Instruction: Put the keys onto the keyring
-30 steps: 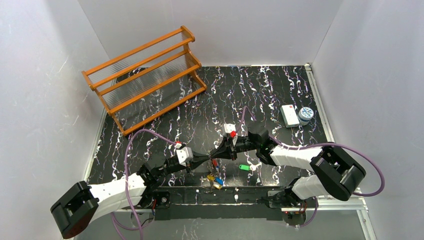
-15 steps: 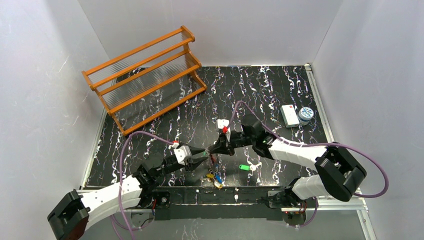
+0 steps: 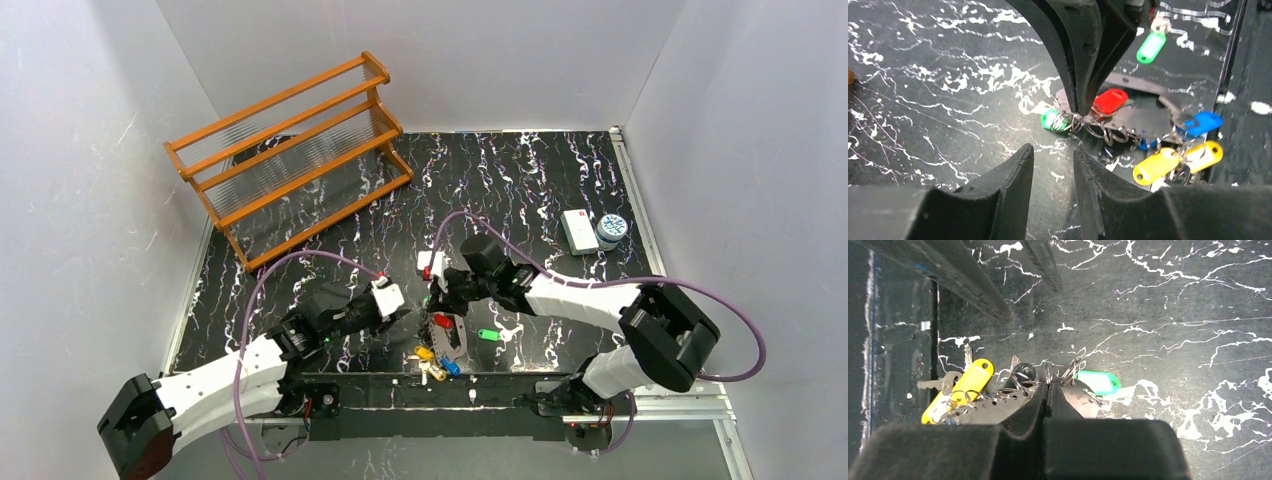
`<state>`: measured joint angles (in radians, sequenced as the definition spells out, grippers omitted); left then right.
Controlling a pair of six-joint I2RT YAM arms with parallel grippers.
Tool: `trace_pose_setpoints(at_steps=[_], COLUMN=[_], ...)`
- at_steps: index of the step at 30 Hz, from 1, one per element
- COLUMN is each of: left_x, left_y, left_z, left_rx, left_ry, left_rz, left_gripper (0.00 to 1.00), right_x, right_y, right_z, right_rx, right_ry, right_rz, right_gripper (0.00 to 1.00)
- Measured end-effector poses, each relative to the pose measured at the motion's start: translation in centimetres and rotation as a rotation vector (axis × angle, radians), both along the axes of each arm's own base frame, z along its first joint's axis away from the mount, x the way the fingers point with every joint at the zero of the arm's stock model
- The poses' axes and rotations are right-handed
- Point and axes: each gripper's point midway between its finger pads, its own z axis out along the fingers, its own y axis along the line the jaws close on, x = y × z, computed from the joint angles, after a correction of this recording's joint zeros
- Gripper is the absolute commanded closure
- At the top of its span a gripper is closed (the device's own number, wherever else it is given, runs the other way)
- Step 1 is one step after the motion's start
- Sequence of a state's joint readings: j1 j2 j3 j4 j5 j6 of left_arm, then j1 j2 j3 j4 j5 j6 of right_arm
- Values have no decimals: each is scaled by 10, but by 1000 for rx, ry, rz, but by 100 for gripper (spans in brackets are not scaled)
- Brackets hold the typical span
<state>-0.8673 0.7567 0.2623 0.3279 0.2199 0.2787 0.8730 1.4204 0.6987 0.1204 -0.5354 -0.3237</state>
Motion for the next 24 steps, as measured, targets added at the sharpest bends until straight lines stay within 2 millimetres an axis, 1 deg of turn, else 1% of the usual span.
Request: trace_pose_setpoints(at_steps=[4,8,12,17,22,24], left_x=[-1,-3,-10,-17,-18,-19], left_y=[3,-1,-5,-10,-13,-15], left_z=[-16,-19,-21,-27,-29,-31], left_rx=[77,86,54,39,41,45], left_ry=[3,-18,-37,-40,-40,-39], left_rz=[-25,-63,-109,-157,-173,-179], left_gripper=[68,68,67,67,68,75], right_x=[-7,-13,-13,-16,-19,-22], right_y=[3,7,10,8,12,13], right_z=[-10,-15,-13,-10,-3,0], right_rx=[-58,-80,-60,-34,-4,17], right_ry=[-72,-121,-148,-162,-164,-169], right_rz=[21,47,59,64,86,104], right_gripper=[99,99,99,99,99,99])
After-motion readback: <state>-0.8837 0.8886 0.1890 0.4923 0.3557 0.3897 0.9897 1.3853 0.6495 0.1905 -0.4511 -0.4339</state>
